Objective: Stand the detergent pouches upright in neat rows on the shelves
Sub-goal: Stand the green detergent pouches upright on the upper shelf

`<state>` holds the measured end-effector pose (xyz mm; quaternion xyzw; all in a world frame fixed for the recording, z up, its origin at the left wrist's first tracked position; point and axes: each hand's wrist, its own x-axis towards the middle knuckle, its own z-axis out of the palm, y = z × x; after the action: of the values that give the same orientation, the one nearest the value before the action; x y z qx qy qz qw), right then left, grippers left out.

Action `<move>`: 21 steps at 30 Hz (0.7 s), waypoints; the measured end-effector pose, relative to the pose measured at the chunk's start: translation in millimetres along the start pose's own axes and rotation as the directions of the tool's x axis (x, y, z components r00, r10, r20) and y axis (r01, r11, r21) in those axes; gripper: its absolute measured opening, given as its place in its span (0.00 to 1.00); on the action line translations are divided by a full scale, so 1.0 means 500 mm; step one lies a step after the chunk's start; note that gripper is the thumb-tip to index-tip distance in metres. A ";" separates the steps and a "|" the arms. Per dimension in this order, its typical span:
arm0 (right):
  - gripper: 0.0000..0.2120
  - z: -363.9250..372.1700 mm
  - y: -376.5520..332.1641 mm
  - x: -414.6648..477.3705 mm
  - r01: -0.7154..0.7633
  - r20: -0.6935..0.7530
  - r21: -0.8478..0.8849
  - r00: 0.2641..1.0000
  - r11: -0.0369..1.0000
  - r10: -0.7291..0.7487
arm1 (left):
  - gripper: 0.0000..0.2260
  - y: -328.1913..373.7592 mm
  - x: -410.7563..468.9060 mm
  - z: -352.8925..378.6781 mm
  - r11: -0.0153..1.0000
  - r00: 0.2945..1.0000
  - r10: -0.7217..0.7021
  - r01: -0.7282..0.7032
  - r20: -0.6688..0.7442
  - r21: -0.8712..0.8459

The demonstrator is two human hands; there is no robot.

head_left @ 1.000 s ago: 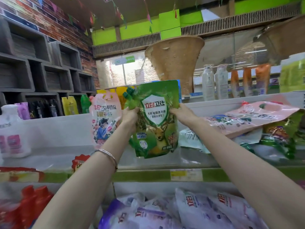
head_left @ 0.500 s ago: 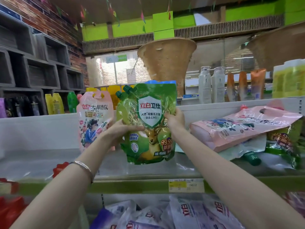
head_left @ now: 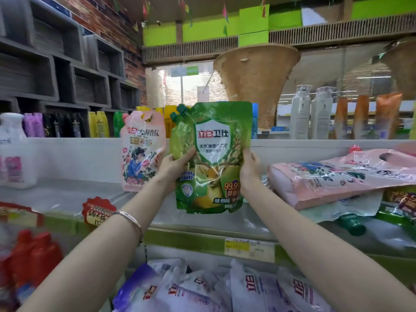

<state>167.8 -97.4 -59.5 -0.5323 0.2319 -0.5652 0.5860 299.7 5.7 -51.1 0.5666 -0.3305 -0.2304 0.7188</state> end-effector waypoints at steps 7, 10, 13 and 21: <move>0.22 0.024 -0.002 -0.010 0.333 -0.235 -0.298 0.883 0.895 -0.407 | 0.26 0.008 0.034 -0.010 0.999 1.000 0.020 -0.020 -0.003 -0.041; 0.21 0.043 -0.017 -0.003 0.395 -0.251 -0.373 0.828 0.839 -0.501 | 0.17 0.016 0.076 -0.044 0.996 0.997 0.025 -0.032 -0.075 -0.082; 0.21 0.060 -0.032 -0.001 0.417 -0.241 -0.450 0.795 0.790 -0.557 | 0.08 0.025 0.124 -0.088 0.999 0.990 0.036 -0.030 -0.138 0.045; 0.21 0.115 -0.002 0.015 0.285 -0.423 -0.255 0.826 0.924 -0.372 | 0.14 0.010 0.171 -0.126 0.918 0.998 -0.016 -0.007 0.055 0.396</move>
<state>219.7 -83.2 -37.6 -0.4645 0.3199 -0.7451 0.3561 403.5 -11.8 -36.9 0.6940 -0.3893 -0.1765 0.5794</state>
